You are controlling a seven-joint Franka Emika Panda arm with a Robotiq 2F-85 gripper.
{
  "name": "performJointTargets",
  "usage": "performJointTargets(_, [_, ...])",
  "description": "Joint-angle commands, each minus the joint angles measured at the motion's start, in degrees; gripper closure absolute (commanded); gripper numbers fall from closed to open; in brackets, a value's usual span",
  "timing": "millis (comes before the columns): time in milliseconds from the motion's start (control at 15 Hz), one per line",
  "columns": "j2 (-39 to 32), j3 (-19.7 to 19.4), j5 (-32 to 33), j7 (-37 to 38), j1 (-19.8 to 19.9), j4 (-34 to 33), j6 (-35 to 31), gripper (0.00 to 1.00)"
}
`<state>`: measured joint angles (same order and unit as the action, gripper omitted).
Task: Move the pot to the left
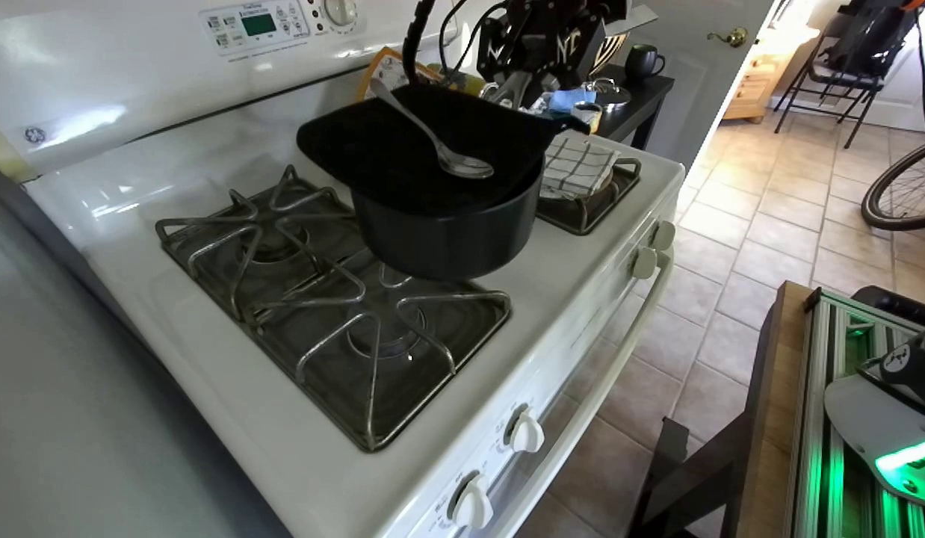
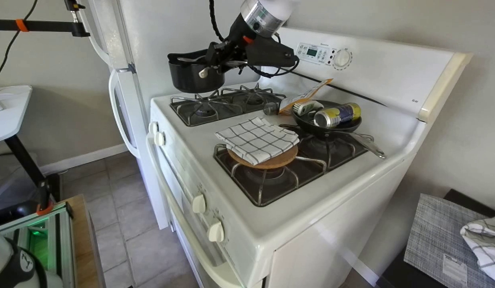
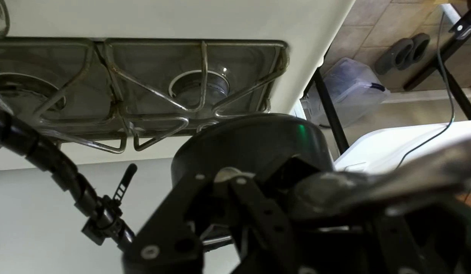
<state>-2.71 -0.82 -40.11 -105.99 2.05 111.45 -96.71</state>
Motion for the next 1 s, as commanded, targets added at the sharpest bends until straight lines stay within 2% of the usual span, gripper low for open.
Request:
performJointTargets(0, [1.17,0.75,-3.4,-0.45,-0.67,1.91,-2.08,0.99])
performJointTargets(467, [-0.92,2.25,-5.3,-0.09,-1.89,2.64,-7.45,0.99])
performJointTargets(933, [-3.82,3.34,-7.06,-0.83,-2.04,2.31,-7.75,0.99])
